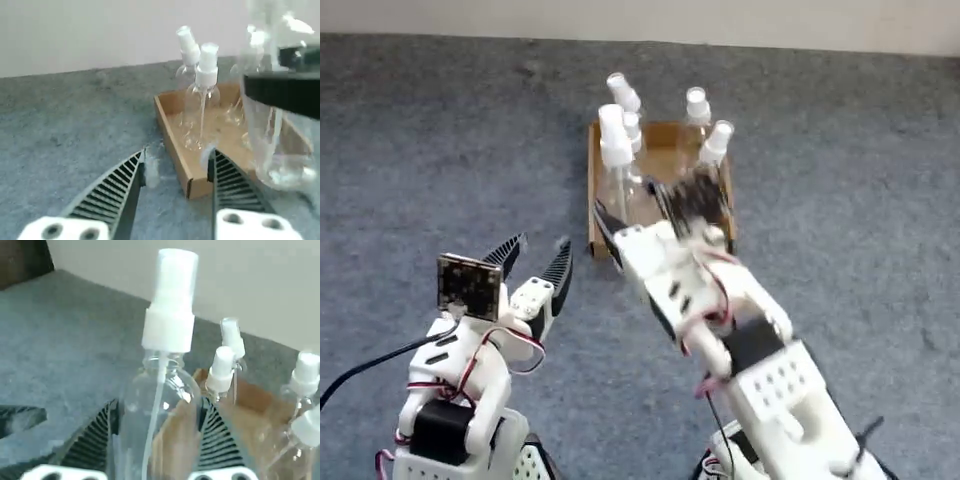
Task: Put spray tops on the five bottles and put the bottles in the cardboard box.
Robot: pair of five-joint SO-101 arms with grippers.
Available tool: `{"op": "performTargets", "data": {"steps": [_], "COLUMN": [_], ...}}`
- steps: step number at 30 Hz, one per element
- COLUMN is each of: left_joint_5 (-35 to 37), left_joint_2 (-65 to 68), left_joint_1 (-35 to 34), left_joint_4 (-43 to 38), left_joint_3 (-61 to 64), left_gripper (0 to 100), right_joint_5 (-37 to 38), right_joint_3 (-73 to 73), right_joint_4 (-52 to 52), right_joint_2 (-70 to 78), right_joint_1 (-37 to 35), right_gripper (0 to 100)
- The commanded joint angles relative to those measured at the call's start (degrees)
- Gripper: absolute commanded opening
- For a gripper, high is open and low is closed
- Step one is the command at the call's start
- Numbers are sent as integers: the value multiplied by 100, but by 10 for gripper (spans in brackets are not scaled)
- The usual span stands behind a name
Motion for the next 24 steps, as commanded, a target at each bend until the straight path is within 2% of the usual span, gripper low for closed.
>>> {"op": "performTargets", "data": {"steps": [1,6,11,14,20,24], "left_joint_5": [-264,-519,-501,-545,-624,-686], "left_joint_2": [-4,-13,22,22,31,31], "left_joint_1": [488,804,804,743,312,163], "left_joint_4": [-132,-132,-149,-176,-800,-905], "left_joint_3": [-13,-13,-4,207,488,541], "left_gripper": [162,171,282,272,253,252], "right_joint_5": [-70,-70,-79,-79,-70,-35], "right_joint_3": [-1191,-1473,-1059,-1007,-1130,-1253], "right_joint_4": [75,127,400,418,1262,1640], "right_joint_2": [629,848,831,831,787,382], "right_joint_1": [-31,-497,-1024,-1042,-1042,-848], "right_gripper": [4,4,4,4,4,4]}}
